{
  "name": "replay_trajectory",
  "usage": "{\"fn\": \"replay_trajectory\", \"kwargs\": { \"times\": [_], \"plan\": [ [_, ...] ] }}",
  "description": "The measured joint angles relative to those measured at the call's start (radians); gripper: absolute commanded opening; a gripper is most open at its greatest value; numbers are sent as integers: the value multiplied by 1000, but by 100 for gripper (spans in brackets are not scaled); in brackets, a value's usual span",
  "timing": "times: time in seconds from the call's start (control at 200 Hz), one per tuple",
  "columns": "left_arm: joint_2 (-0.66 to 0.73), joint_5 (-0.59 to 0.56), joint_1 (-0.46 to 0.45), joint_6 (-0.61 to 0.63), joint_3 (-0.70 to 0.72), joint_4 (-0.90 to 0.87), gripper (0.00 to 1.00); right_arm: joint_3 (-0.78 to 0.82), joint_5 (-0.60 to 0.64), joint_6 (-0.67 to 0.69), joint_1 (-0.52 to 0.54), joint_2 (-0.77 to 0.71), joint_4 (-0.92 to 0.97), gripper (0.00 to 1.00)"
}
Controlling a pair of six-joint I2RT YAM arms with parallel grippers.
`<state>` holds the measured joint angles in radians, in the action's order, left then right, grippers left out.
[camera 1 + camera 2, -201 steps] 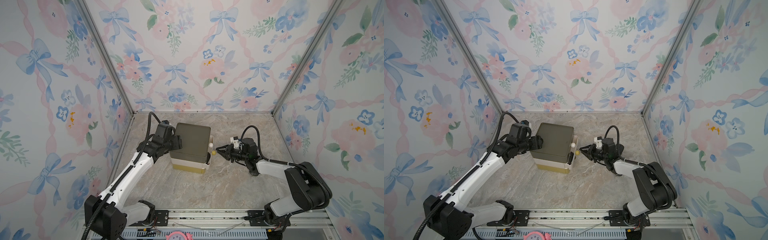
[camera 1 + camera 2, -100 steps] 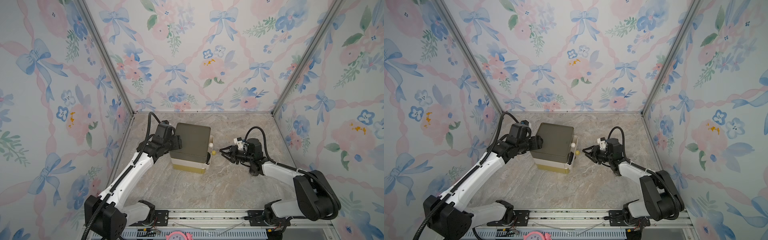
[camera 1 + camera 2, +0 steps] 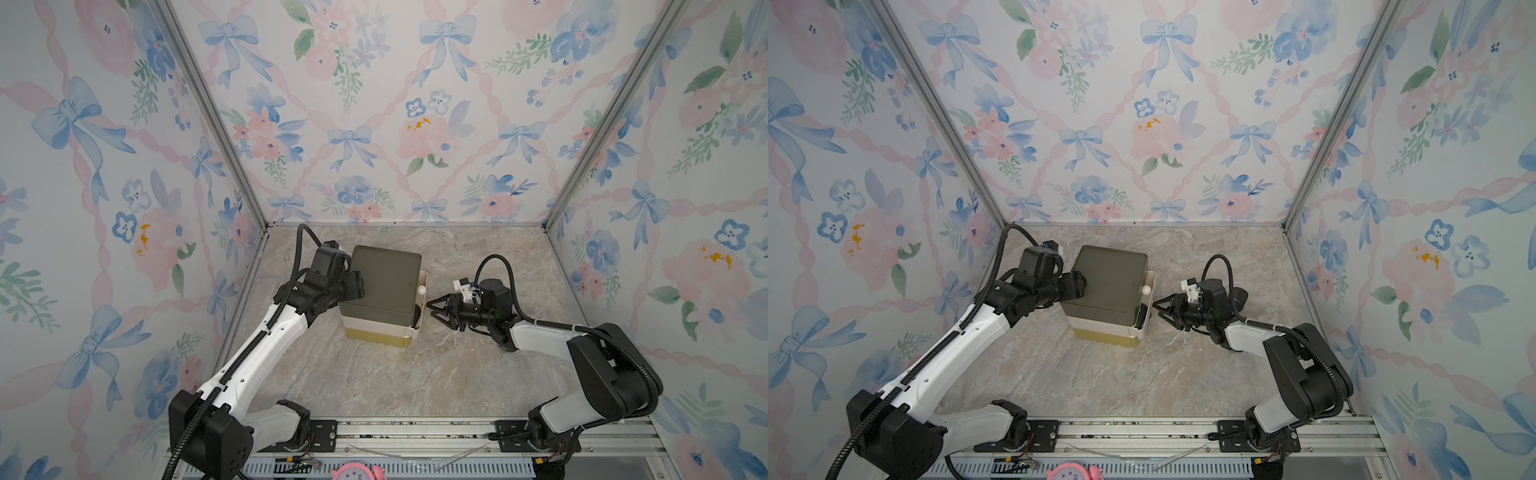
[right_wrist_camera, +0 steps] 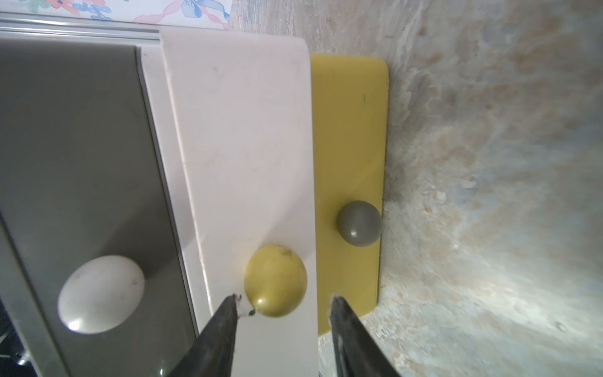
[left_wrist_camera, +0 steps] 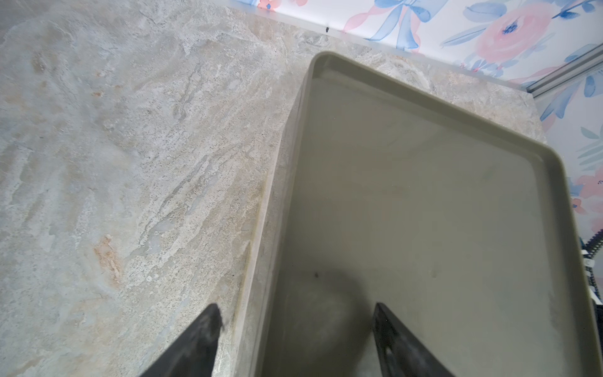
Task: Take the mice out of the drawer
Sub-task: Open the drawer in the storage box.
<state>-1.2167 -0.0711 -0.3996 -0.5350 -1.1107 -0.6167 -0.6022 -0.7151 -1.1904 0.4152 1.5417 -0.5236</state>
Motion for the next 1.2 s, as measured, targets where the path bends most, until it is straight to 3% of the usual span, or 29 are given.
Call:
{"fn": "replay_trajectory", "kwargs": {
  "times": [0.765, 1.2],
  "plan": [
    [-2, -28, -6, -19, 5, 10, 74, -20, -11, -52, 1, 74, -109, 30],
    [-2, -72, -6, -42, 11, 25, 73, 80, -87, -29, -149, -30, -63, 28]
  ]
}}
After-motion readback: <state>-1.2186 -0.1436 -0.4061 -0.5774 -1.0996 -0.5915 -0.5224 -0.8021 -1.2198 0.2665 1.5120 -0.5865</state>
